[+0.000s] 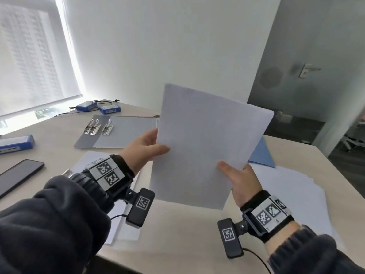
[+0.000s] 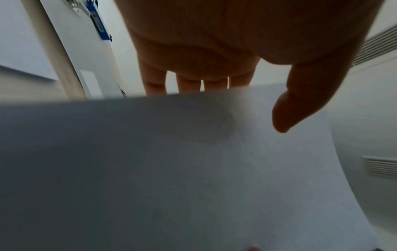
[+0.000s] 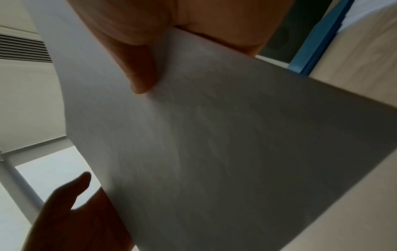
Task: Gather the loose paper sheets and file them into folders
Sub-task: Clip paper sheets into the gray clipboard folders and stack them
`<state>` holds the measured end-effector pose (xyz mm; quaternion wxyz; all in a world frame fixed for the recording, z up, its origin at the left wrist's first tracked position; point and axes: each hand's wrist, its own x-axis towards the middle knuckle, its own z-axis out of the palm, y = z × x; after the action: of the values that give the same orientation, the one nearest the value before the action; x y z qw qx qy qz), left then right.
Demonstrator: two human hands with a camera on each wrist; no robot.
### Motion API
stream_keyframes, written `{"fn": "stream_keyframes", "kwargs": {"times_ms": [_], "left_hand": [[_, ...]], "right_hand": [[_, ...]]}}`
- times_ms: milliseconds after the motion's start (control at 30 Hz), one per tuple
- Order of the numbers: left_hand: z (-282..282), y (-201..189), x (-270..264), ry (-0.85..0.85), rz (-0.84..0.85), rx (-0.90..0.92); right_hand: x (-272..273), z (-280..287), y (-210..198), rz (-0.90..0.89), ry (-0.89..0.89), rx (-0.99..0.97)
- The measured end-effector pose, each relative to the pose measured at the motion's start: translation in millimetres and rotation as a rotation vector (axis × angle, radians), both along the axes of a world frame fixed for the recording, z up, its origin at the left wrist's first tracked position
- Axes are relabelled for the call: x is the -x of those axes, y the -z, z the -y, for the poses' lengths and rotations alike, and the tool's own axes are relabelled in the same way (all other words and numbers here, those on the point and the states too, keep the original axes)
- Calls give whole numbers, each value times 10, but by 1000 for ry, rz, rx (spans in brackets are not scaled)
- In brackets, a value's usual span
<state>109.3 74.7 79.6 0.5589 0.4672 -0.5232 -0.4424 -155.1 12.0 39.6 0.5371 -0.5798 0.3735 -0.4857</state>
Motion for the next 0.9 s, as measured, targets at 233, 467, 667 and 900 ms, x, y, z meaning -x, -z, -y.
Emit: {"fn": "stream_keyframes", "kwargs": {"times_ms": [233,467,667,900], "left_hand": [[-48,391,23,-196,-115,-43],[-8,387,51,-264,-167,-65],[-19,465,-56,-167,-108,-298],[30,715,-228,-177,60,-660]], "right_hand": [[-141,-49,181,-36,-105,-68],[-131,-1,35,-43,-95,-46],[-129,224,-112,-229,48,-50],[-181,244,309,-504,-73,-384]]}}
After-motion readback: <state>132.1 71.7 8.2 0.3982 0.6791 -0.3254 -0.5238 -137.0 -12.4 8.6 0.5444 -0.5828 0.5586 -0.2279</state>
